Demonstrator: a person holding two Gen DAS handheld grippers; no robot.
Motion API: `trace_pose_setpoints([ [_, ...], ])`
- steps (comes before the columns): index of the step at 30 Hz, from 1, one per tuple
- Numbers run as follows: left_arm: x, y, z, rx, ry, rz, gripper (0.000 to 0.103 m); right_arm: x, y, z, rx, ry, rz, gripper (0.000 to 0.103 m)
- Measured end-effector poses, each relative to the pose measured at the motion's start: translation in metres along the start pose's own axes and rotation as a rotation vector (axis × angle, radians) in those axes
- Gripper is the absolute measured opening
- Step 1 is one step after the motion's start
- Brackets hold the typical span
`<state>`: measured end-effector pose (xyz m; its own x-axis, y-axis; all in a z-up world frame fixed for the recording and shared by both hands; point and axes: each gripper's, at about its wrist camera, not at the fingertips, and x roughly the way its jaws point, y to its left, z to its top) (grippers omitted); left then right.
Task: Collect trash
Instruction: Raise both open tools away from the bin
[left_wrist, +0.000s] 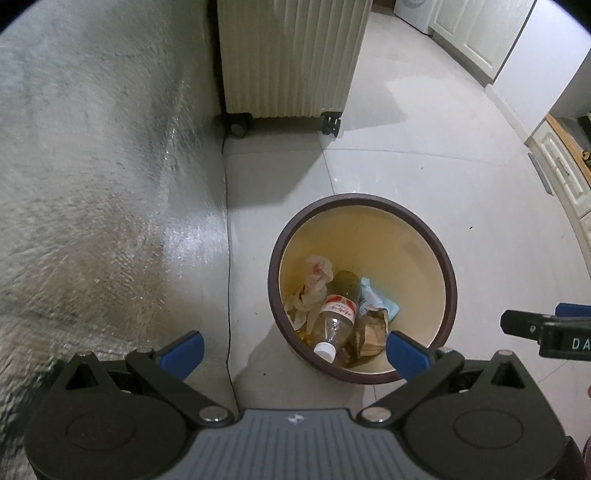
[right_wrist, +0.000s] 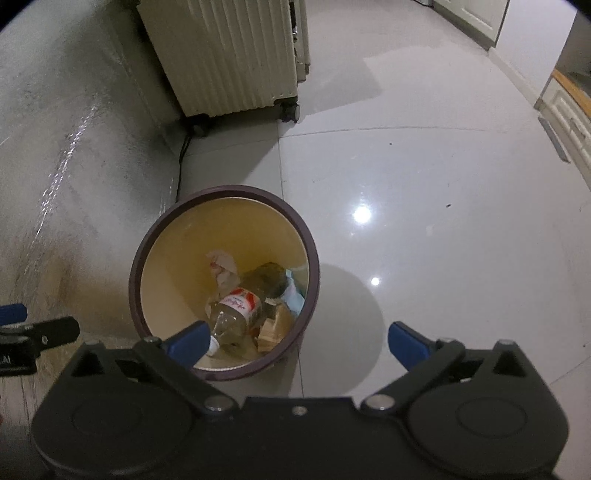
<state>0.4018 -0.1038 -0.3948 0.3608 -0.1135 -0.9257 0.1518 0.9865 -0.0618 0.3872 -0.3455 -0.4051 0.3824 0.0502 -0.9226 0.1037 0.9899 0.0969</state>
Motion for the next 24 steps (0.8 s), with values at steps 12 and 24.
trace_pose_setpoints([
  [12,-0.060,-0.012,-0.027,0.038,-0.084,-0.001,0.103,-0.075,0.008,-0.030,-0.006,-0.102,0.005,0.103],
  [24,-0.154,-0.024,-0.048,0.057,-0.241,-0.014,0.103,-0.178,0.000,-0.058,-0.002,-0.267,-0.011,0.103],
])
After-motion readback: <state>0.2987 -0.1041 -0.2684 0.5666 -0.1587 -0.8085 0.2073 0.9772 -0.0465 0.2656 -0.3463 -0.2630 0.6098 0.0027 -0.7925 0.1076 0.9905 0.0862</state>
